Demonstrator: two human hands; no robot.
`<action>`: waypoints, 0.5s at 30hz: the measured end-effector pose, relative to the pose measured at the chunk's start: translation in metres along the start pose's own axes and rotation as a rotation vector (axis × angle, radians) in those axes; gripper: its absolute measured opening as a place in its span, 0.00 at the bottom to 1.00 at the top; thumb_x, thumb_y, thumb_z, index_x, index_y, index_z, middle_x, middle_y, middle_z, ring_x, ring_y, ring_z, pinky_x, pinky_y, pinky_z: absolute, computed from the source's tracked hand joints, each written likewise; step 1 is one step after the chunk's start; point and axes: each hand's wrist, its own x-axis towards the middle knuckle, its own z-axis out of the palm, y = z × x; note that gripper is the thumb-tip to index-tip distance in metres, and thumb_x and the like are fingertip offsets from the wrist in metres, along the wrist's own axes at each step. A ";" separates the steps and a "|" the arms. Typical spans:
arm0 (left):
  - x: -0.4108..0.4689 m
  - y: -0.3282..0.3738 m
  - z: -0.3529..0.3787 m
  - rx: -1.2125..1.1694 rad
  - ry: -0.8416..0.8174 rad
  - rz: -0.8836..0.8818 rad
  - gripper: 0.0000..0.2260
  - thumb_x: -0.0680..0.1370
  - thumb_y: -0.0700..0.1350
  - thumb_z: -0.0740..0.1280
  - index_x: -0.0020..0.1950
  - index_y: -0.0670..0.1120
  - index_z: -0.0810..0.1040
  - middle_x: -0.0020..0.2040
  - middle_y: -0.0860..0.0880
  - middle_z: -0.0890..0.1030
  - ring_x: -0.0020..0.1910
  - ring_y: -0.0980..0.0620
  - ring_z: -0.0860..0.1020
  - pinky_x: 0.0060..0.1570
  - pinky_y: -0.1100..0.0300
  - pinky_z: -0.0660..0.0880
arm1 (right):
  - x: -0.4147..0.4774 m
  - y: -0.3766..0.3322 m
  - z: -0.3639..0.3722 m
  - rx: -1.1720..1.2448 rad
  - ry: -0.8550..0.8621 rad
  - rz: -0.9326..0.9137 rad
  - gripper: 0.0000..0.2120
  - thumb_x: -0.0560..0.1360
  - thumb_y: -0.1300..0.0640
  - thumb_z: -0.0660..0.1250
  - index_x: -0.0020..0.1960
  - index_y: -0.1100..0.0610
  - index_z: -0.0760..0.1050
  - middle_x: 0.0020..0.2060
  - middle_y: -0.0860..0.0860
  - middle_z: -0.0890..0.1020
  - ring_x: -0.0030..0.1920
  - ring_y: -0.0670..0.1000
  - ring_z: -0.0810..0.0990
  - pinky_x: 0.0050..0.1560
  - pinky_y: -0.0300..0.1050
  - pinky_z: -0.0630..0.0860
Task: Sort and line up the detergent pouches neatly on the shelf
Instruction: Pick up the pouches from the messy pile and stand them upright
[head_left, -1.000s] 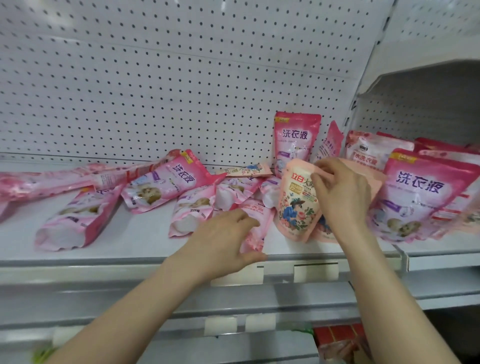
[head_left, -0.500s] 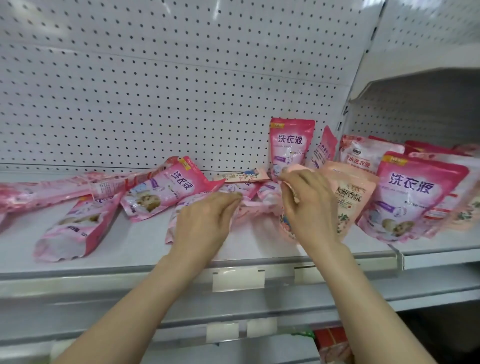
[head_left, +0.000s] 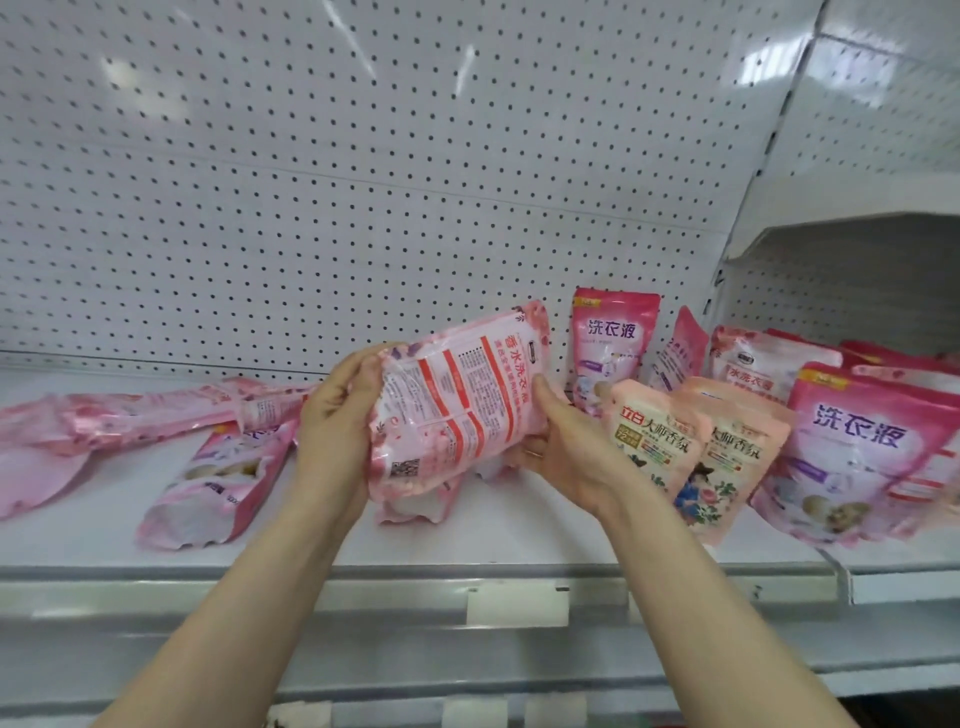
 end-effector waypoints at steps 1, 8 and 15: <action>0.001 -0.001 -0.005 -0.033 -0.018 -0.029 0.11 0.82 0.43 0.60 0.49 0.49 0.82 0.45 0.48 0.85 0.44 0.52 0.83 0.44 0.57 0.81 | -0.001 -0.006 0.004 0.055 0.026 0.001 0.16 0.73 0.45 0.69 0.54 0.55 0.81 0.46 0.54 0.86 0.46 0.53 0.84 0.44 0.46 0.80; 0.008 -0.020 -0.040 0.264 -0.198 -0.166 0.09 0.81 0.40 0.61 0.58 0.49 0.78 0.52 0.50 0.83 0.50 0.51 0.80 0.54 0.55 0.77 | -0.035 -0.071 0.019 -0.314 0.355 -0.400 0.06 0.75 0.62 0.71 0.50 0.63 0.78 0.47 0.60 0.86 0.47 0.62 0.86 0.46 0.58 0.83; 0.002 -0.040 -0.051 1.130 -0.614 0.179 0.22 0.79 0.44 0.66 0.73 0.49 0.69 0.70 0.51 0.73 0.69 0.52 0.70 0.67 0.61 0.64 | -0.060 -0.099 0.027 -0.870 0.561 -0.498 0.07 0.74 0.52 0.73 0.51 0.51 0.82 0.49 0.50 0.86 0.50 0.51 0.84 0.57 0.58 0.80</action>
